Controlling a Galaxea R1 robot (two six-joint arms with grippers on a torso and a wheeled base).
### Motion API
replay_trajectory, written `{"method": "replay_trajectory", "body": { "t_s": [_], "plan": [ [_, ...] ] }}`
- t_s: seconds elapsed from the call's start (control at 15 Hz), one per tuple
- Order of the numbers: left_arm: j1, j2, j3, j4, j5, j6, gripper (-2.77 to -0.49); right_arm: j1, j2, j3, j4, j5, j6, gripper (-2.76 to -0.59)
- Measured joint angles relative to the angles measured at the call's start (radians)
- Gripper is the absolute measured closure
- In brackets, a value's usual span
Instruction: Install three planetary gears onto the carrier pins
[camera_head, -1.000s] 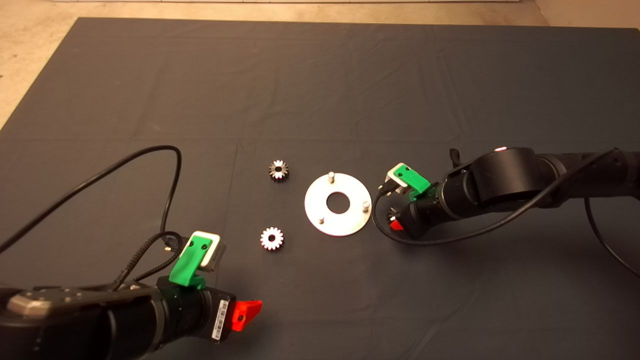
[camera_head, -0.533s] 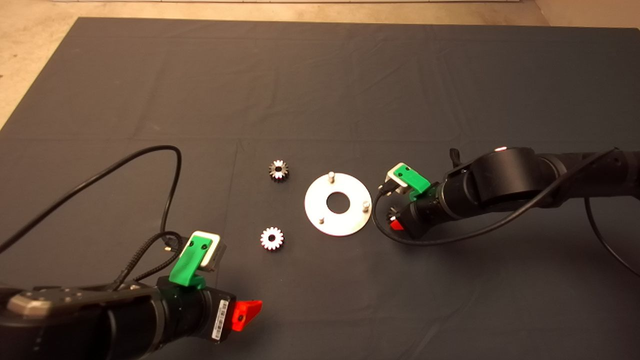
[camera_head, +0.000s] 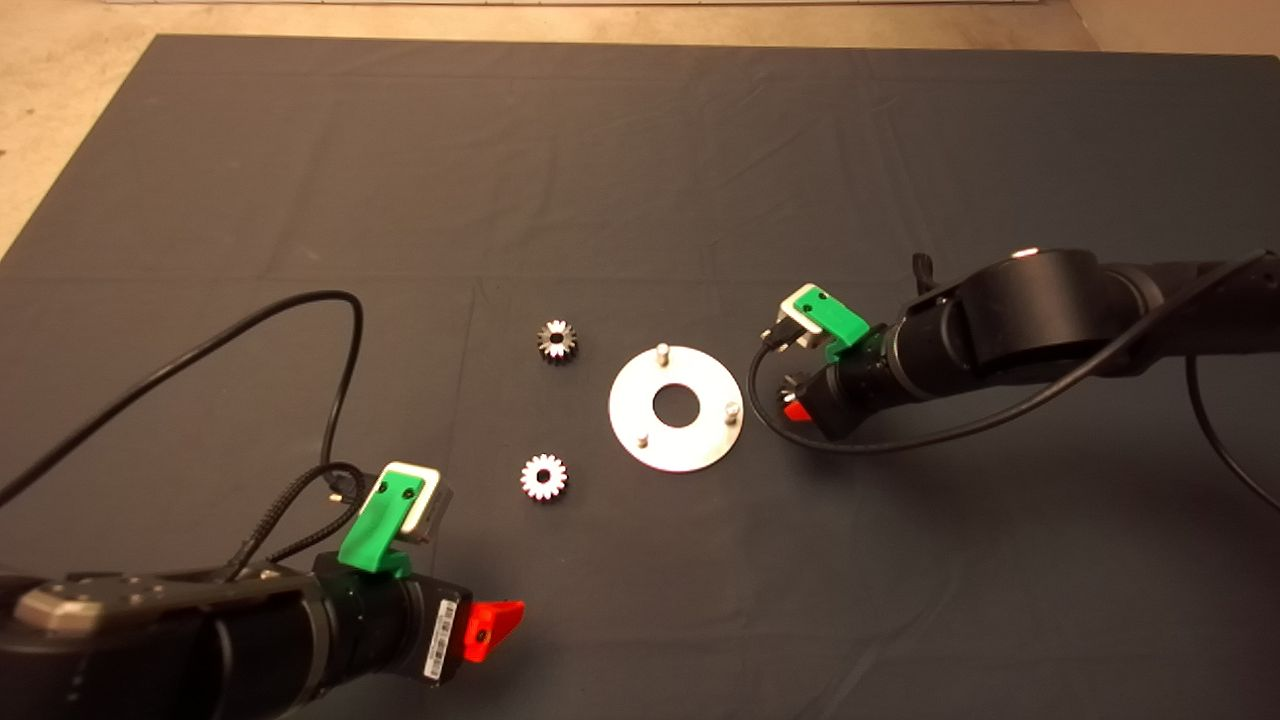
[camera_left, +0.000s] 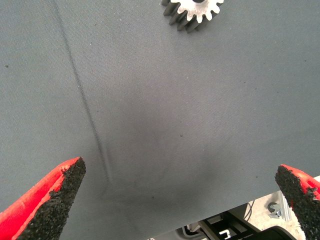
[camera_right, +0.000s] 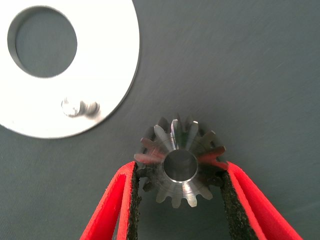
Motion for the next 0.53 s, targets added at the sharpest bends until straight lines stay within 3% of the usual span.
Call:
{"method": "replay_trajectory", "body": {
  "t_s": [0.2,0.53],
  "plan": [
    [0.0,0.0,0.0,0.0,0.0,0.0,-2.75,0.034,0.001,0.0,0.02,0.001,0.0,-0.97],
    [0.0,0.0,0.0,0.0,0.0,0.0,-2.75,0.06,0.008,0.0,0.101,0.001,-0.037,-0.97]
  ]
}}
